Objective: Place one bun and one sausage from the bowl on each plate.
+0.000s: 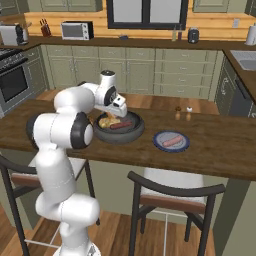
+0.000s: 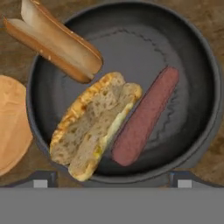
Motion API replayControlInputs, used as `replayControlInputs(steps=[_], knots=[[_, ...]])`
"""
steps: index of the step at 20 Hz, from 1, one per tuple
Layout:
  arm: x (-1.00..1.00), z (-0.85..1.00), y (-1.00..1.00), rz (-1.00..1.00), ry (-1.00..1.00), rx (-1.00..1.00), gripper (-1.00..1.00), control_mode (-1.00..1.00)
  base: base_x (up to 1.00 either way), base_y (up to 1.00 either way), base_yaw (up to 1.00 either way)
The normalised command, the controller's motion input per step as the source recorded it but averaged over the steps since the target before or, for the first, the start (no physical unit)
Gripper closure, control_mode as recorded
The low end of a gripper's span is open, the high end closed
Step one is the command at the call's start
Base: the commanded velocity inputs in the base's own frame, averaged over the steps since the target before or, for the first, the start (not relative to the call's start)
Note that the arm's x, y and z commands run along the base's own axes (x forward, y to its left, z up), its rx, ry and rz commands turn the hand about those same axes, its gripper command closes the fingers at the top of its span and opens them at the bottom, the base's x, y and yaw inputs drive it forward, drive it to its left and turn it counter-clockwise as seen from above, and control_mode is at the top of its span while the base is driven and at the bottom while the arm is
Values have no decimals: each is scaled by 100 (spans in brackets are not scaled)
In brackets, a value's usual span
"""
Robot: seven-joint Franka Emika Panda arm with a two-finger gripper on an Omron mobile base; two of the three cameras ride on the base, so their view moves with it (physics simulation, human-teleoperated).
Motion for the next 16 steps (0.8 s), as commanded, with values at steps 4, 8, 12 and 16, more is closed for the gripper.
replayControlInputs(steps=[4, 8, 12, 16], knots=[[67, -3, 63, 21, 0, 0, -100, -100, 0, 0, 0], [72, -29, 38, 16, 0, 0, -100, -100, 0, 0, 0], [83, -35, 23, 12, 0, -3, -100, -100, 0, 0, 0], [47, -18, 11, 11, -14, -9, -100, -100, 0, 0, 0]])
